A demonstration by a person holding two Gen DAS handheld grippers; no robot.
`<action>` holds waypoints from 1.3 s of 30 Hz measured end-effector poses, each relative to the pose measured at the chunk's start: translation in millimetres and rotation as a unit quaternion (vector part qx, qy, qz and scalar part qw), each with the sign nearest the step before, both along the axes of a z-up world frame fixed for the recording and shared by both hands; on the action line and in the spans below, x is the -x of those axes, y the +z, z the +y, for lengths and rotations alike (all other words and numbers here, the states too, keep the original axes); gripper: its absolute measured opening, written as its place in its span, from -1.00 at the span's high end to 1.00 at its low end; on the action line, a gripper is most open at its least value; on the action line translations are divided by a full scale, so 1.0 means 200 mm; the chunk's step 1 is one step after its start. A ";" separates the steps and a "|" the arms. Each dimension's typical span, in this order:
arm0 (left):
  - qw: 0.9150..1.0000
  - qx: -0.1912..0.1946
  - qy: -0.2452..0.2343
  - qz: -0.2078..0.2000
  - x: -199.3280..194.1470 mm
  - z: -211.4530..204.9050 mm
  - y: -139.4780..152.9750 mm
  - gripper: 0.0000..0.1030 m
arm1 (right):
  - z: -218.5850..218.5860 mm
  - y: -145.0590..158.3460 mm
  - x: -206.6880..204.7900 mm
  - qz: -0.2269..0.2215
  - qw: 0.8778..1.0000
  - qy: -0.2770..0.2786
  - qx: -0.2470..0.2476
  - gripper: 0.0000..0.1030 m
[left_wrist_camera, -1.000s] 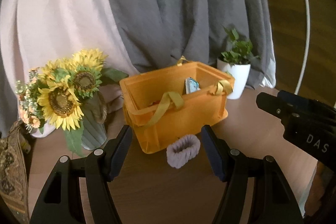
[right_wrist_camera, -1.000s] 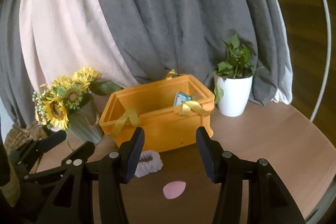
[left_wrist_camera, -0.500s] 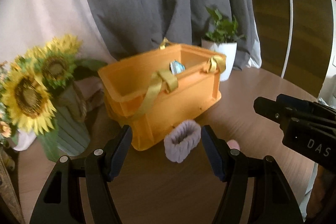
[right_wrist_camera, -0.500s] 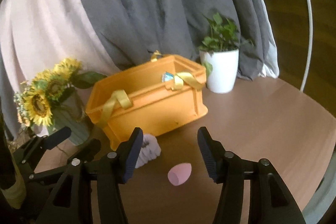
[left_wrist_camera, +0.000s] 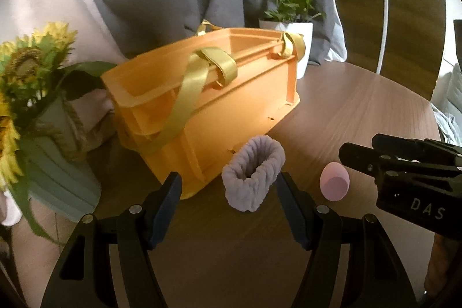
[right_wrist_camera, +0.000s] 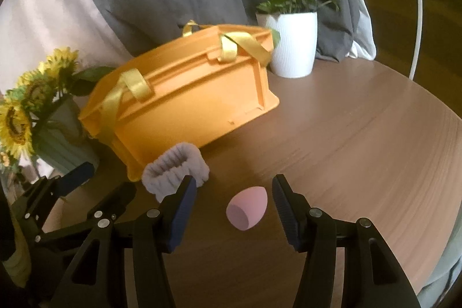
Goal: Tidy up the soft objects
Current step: 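Grasp the white fuzzy hair tie with the left tool while the right tool grasps the pink sponge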
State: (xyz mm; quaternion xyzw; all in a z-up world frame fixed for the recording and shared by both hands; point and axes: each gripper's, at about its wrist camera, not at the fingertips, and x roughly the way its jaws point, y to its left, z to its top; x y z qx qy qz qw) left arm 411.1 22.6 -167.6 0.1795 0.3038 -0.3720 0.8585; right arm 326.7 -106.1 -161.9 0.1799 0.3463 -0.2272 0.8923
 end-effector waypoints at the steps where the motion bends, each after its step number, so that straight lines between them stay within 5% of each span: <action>1: 1.000 -0.001 -0.003 0.001 -0.01 -0.01 -0.01 -0.30 | 0.00 -0.01 -0.01 0.001 1.000 -0.001 -0.002 -0.09; 30: 0.998 -0.023 -0.047 0.039 -0.15 -0.17 -0.27 -0.29 | -0.10 -0.27 -0.11 0.049 0.996 -0.050 -0.056 -0.09; 36: 0.997 -0.030 -0.054 0.053 -0.15 -0.21 -0.30 0.03 | -0.11 -0.28 -0.12 0.055 0.995 -0.047 -0.066 -0.07; 39: 0.997 -0.028 -0.052 0.056 -0.15 -0.22 -0.30 0.20 | -0.12 -0.29 -0.13 0.058 0.995 -0.041 -0.064 0.12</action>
